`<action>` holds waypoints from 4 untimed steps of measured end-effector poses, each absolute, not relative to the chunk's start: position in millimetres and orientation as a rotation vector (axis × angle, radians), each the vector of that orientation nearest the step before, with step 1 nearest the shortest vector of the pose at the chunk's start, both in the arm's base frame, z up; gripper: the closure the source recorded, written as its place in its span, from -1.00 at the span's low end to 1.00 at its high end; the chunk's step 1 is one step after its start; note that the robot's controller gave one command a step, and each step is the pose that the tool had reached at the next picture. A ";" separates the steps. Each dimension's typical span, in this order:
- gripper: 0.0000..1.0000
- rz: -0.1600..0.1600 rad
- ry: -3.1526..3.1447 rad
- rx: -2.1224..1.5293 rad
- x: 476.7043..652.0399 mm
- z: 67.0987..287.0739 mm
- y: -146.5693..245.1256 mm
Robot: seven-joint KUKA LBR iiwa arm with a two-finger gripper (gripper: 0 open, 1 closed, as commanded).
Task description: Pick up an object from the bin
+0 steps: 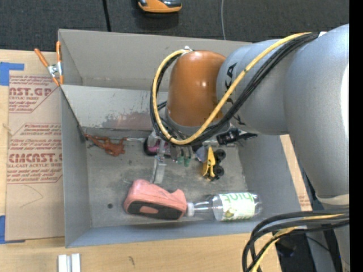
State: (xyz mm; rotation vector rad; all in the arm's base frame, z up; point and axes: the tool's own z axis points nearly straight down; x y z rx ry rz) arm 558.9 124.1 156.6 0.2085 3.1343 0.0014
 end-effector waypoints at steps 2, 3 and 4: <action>-1.00 0.004 3.116 0.274 537.3 93.2 90.6; -1.00 0.006 3.083 0.308 532.0 89.7 101.3; -1.00 0.023 3.065 0.160 528.8 91.9 112.6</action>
Offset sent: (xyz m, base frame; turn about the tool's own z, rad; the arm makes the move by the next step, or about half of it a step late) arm -0.0577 -0.0481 -0.0866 0.0240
